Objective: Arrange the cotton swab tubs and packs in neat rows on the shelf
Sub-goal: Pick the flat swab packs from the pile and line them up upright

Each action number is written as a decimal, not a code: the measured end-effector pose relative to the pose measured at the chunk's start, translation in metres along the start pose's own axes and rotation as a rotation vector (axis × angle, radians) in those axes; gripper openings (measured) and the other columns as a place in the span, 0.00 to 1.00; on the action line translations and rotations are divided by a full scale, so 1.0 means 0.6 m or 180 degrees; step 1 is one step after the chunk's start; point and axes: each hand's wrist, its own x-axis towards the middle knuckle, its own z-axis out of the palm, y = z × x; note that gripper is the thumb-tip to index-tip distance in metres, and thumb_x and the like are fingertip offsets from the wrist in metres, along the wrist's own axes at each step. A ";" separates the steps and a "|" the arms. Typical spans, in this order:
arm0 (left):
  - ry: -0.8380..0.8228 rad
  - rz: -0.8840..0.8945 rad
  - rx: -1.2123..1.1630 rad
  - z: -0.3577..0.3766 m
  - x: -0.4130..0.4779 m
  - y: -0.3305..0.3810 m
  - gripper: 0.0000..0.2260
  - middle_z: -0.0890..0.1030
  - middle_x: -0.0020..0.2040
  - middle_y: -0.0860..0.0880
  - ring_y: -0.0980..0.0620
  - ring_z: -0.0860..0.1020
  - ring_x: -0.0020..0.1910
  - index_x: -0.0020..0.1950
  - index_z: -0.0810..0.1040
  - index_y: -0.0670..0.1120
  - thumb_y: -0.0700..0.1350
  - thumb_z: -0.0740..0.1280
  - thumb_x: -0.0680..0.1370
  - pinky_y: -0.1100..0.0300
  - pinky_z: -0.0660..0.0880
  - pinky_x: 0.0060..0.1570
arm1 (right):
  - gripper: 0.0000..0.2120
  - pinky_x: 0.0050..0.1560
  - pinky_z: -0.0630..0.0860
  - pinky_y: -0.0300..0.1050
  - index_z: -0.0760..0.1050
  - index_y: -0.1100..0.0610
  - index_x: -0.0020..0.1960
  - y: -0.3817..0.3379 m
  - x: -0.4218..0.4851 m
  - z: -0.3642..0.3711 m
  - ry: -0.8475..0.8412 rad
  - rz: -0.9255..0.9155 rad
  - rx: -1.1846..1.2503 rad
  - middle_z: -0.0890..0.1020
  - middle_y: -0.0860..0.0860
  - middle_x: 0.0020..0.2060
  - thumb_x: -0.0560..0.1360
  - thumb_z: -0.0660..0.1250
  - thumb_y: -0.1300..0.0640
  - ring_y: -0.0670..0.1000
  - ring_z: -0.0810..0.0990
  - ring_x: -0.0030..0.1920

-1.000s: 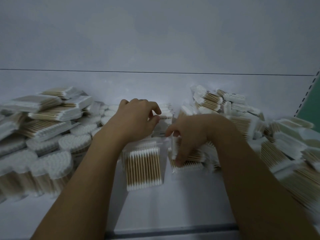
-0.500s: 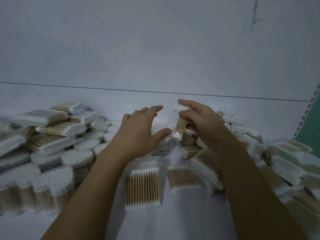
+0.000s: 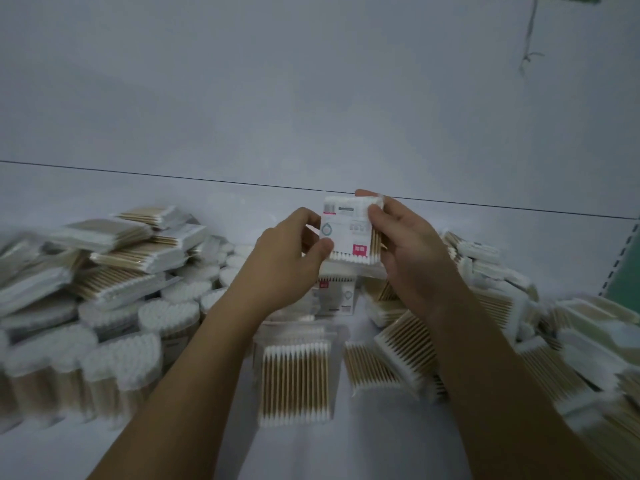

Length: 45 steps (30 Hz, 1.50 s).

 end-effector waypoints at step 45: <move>-0.0409 0.0323 0.2073 0.013 -0.013 -0.009 0.12 0.82 0.54 0.56 0.53 0.77 0.54 0.63 0.73 0.54 0.48 0.57 0.81 0.53 0.59 0.60 | 0.15 0.52 0.71 0.44 0.78 0.48 0.61 0.076 0.022 0.001 -0.0141 0.0279 -0.5377 0.75 0.51 0.59 0.75 0.70 0.57 0.53 0.76 0.57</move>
